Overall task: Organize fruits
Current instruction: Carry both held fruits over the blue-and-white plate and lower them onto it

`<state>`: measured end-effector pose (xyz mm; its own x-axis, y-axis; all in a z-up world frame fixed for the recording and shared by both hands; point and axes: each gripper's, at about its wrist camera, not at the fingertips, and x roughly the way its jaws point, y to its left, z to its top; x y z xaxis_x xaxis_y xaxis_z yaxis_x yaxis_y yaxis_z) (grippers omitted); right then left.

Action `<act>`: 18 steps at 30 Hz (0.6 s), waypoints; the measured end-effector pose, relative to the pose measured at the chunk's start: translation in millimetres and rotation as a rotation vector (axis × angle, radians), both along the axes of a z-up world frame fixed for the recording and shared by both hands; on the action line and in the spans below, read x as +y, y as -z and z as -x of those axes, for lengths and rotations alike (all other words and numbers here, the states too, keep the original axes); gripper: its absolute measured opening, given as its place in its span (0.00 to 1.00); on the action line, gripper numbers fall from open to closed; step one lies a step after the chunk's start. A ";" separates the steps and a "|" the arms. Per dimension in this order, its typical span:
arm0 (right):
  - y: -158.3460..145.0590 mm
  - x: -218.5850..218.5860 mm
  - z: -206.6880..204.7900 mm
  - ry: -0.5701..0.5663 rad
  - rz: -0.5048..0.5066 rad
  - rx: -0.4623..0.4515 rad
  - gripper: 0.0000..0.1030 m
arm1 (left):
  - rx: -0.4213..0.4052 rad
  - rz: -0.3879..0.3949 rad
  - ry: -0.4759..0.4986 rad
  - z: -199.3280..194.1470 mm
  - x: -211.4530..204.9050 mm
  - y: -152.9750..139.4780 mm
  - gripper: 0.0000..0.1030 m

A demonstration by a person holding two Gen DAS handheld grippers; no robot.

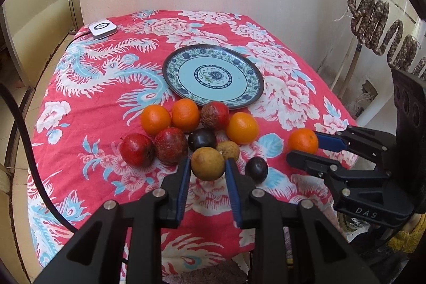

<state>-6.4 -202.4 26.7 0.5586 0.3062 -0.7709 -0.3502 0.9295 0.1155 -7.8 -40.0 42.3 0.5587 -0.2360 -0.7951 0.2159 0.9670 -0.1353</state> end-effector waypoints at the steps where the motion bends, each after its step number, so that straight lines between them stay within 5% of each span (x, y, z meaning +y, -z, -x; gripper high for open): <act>1: -1.8 -0.5 -0.5 0.003 -0.006 -0.002 0.35 | -0.004 0.001 -0.002 -0.1 0.6 -2.0 0.27; 18: -42.0 2.8 -21.8 0.020 -0.022 -0.070 0.35 | -0.056 0.081 -0.049 -26.5 4.0 -46.1 0.27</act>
